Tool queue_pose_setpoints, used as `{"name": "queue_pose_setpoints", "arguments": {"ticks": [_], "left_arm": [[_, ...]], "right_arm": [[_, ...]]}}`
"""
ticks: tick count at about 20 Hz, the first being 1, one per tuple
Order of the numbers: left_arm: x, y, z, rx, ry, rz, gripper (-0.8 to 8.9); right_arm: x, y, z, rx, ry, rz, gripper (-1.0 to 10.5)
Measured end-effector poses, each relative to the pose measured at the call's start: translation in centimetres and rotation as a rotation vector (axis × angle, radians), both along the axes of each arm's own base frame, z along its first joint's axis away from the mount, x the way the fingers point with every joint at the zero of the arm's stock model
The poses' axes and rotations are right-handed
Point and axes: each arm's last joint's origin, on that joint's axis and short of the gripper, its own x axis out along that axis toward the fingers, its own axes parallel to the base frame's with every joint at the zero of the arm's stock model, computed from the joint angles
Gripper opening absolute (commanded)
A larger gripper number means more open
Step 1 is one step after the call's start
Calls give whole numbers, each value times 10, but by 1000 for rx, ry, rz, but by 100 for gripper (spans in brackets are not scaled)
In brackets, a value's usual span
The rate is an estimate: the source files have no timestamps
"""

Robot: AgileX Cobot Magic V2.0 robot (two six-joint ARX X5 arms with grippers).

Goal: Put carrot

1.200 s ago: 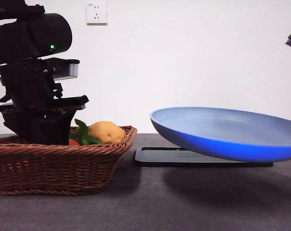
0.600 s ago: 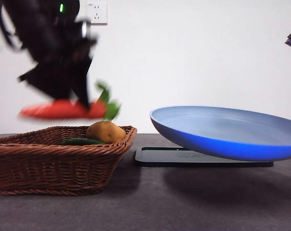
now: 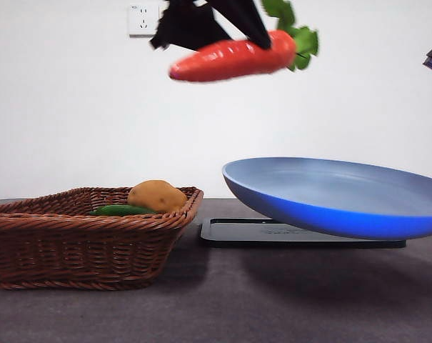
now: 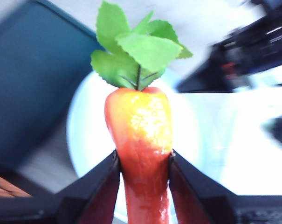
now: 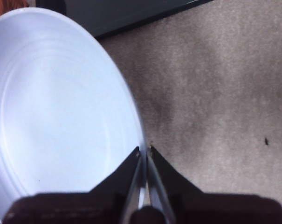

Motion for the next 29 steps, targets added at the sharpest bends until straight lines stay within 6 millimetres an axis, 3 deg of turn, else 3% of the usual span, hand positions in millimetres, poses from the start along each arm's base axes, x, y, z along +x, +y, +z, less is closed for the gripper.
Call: {"name": "queue_pose_setpoints", "arguments": {"ticks": [3, 7, 10, 13, 17, 23, 26, 29], "left_arm": [[-12, -30, -10, 67, -110, 0, 111], [-7, -59, -46, 120, -78, -44, 111], [-2, -71, -74, 176, -35, -55, 114], [-1, -74, -82, 192, -21, -59, 115], [-2, -75, -82, 192, -22, -63, 233], [-3, -74, -78, 188, -28, -60, 233], [-11, -61, -45, 126, -79, -51, 233], [-28, -38, 0, 35, -153, -42, 233]], "right_arm": [[0, 0, 0, 0, 0, 0, 3], [0, 0, 0, 0, 0, 0, 3], [0, 0, 0, -1, 0, 0, 3], [0, 0, 0, -2, -1, 1, 3], [0, 0, 0, -2, -1, 2, 3], [0, 0, -1, -1, 9, -1, 3], [6, -1, -4, -45, 71, -25, 3], [33, -1, 7, -68, 128, -26, 3]]}}
